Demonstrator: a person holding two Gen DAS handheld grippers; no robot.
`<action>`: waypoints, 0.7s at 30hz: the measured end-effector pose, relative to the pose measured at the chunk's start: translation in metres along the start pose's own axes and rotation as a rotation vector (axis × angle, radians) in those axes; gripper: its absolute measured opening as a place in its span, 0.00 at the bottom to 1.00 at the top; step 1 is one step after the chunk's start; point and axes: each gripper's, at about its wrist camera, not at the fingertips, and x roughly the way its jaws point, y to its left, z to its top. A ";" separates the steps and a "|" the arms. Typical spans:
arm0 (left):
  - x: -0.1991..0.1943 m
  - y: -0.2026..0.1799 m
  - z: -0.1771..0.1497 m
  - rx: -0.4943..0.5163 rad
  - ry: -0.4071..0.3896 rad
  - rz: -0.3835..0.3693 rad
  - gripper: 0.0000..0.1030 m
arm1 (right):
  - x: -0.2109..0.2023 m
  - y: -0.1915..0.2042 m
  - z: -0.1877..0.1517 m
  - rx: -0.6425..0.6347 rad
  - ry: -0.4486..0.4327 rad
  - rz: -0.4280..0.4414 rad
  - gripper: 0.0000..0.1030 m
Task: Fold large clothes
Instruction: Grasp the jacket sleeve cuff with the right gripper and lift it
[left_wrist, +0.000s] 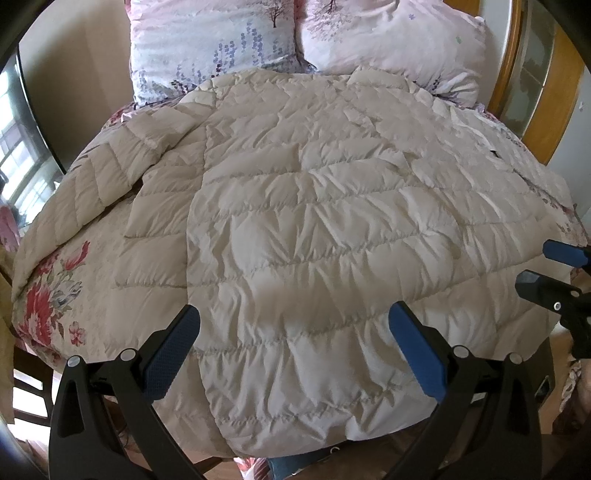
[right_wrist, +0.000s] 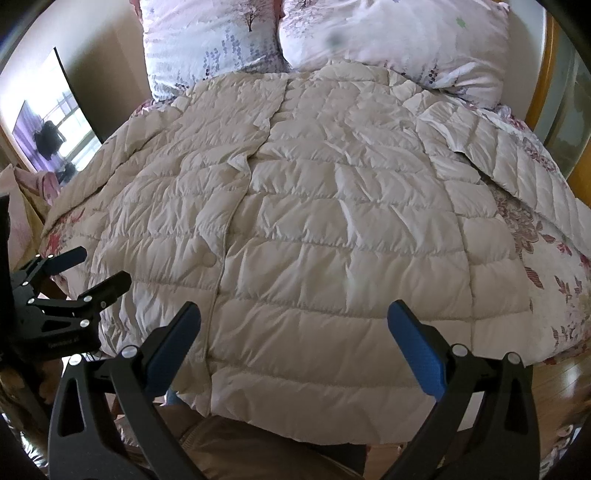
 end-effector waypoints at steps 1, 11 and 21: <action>0.000 0.000 0.001 0.000 -0.002 -0.003 0.99 | 0.001 -0.003 0.001 0.005 -0.003 0.004 0.98; 0.000 0.009 0.028 -0.018 -0.062 -0.043 0.99 | -0.011 -0.069 0.027 0.215 -0.234 0.096 0.98; 0.017 0.028 0.070 -0.055 -0.138 -0.136 0.99 | -0.007 -0.266 0.035 0.854 -0.315 0.017 0.67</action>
